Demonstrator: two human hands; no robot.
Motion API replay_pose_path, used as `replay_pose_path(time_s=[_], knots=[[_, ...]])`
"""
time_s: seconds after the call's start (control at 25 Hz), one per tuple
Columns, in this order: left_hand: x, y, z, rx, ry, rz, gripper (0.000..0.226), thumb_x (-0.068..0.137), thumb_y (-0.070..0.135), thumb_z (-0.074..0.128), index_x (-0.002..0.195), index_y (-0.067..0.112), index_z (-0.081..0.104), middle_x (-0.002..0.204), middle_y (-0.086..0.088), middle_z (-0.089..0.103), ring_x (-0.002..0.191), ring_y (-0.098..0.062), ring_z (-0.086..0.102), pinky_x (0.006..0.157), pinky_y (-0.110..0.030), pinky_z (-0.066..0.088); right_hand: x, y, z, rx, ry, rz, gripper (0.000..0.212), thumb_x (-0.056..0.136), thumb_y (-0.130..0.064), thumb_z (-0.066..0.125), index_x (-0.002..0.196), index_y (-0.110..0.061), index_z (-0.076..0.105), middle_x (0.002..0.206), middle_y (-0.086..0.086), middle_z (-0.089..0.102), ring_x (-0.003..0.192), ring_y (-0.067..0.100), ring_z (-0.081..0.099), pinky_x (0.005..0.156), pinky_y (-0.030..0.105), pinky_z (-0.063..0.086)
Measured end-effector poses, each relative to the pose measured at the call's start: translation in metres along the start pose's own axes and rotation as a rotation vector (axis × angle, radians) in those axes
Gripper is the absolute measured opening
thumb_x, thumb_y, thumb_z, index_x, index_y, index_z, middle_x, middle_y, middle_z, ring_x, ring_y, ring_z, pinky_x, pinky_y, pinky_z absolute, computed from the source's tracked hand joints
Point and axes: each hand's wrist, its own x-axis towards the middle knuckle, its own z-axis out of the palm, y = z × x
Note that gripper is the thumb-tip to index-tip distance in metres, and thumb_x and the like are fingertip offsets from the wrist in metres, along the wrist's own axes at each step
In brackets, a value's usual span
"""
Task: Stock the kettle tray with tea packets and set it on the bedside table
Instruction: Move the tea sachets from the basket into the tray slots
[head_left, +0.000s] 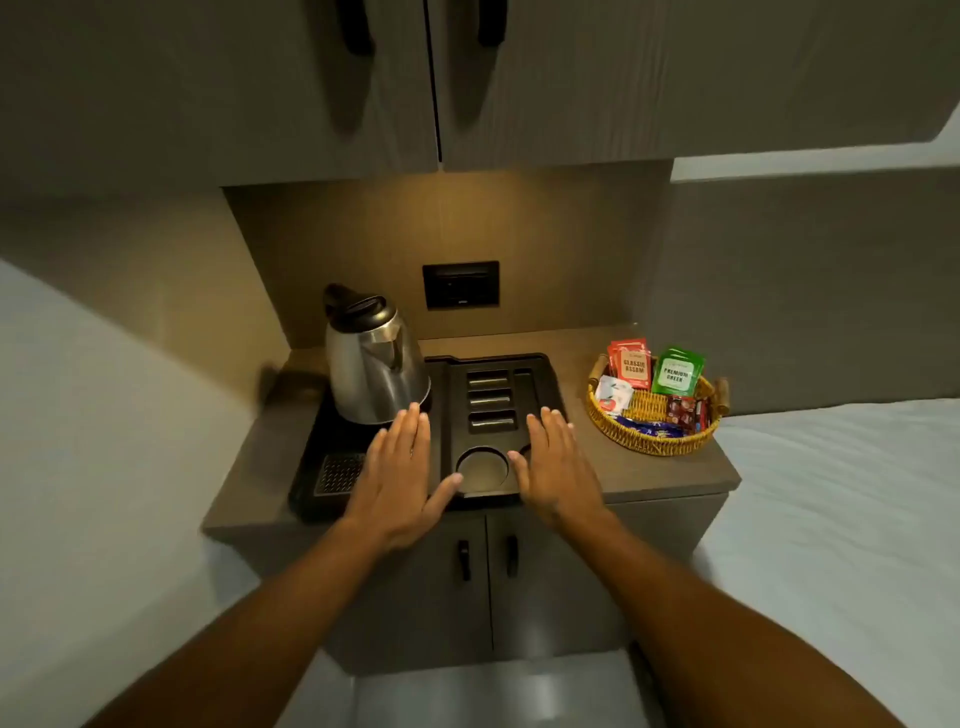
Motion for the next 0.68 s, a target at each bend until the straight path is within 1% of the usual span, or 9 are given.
replay_pose_path(time_s=[0.08,0.16,0.2,0.28,0.32,0.4,0.48,0.6,0.68], knots=[[0.011,-0.012,0.019,-0.054,-0.104,0.035,0.09,0.088,0.075,0.014,0.153,0.015,-0.003,0.164,-0.007,-0.005,0.149,-0.017,-0.009,0.12,-0.041,0.003,0.022,0.012,0.0,0.049,0.0,0.043,0.057,0.094,-0.046,0.038,0.142,-0.017,0.028,0.152,0.011,0.028,0.141,0.024,0.019,0.112,0.041,0.02],[0.02,-0.024,0.033,-0.066,-0.15,0.08,0.09,0.087,0.076,0.011,0.153,0.017,-0.001,0.164,-0.004,-0.002,0.149,-0.016,-0.005,0.119,-0.038,0.004,0.05,0.037,-0.012,0.042,0.043,0.101,0.049,0.093,-0.037,0.045,0.137,-0.017,0.036,0.147,0.011,0.035,0.135,0.027,0.032,0.106,0.043,0.034],[0.026,-0.028,0.037,-0.082,-0.163,0.102,0.09,0.087,0.077,0.01,0.154,0.017,0.001,0.164,-0.003,-0.001,0.149,-0.015,-0.004,0.119,-0.037,0.005,0.067,0.054,-0.021,0.03,0.073,0.15,0.044,0.092,-0.032,0.048,0.132,-0.016,0.04,0.143,0.012,0.04,0.129,0.029,0.04,0.1,0.043,0.04],[0.033,-0.033,0.041,-0.083,-0.2,0.129,0.092,0.086,0.077,0.008,0.154,0.016,0.002,0.164,-0.003,0.0,0.15,-0.016,-0.003,0.119,-0.037,0.005,0.096,0.095,-0.041,0.003,0.108,0.263,0.034,0.091,-0.025,0.052,0.123,-0.015,0.048,0.127,0.012,0.053,0.113,0.031,0.053,0.087,0.041,0.048],[0.035,-0.034,0.044,-0.081,-0.208,0.128,0.093,0.085,0.077,0.007,0.154,0.015,0.003,0.164,-0.003,0.0,0.15,-0.016,-0.004,0.12,-0.038,0.004,0.108,0.114,-0.052,-0.017,0.079,0.336,0.033,0.09,-0.023,0.054,0.121,-0.015,0.051,0.12,0.011,0.057,0.106,0.03,0.057,0.084,0.041,0.051],[0.036,-0.035,0.05,-0.056,-0.221,0.122,0.095,0.083,0.078,0.005,0.154,0.014,0.004,0.164,-0.004,0.0,0.15,-0.017,-0.004,0.121,-0.039,0.002,0.129,0.148,-0.066,-0.092,-0.08,0.416,0.039,0.087,-0.022,0.06,0.125,-0.013,0.053,0.117,0.012,0.061,0.101,0.029,0.06,0.083,0.041,0.053],[0.037,-0.035,0.054,-0.054,-0.224,0.115,0.097,0.082,0.079,0.003,0.154,0.014,0.005,0.163,-0.004,0.0,0.15,-0.017,-0.004,0.121,-0.039,0.002,0.15,0.167,-0.074,-0.135,-0.225,0.412,0.048,0.084,-0.027,0.066,0.128,-0.014,0.052,0.12,0.012,0.06,0.103,0.029,0.06,0.085,0.04,0.052],[0.036,-0.036,0.058,-0.062,-0.205,0.091,0.096,0.083,0.081,0.003,0.154,0.017,0.002,0.163,-0.001,-0.002,0.15,-0.015,-0.006,0.123,-0.04,0.005,0.177,0.182,-0.077,-0.169,-0.281,0.359,0.055,0.075,-0.026,0.076,0.124,-0.019,0.054,0.117,0.009,0.061,0.101,0.027,0.059,0.085,0.04,0.052],[0.034,-0.037,0.061,-0.056,-0.218,0.084,0.093,0.084,0.081,0.006,0.154,0.018,0.0,0.163,0.001,-0.005,0.15,-0.013,-0.008,0.123,-0.04,0.005,0.19,0.187,-0.076,-0.234,-0.334,0.274,0.061,0.074,-0.029,0.078,0.127,-0.021,0.05,0.121,0.007,0.057,0.105,0.027,0.056,0.088,0.041,0.049]])
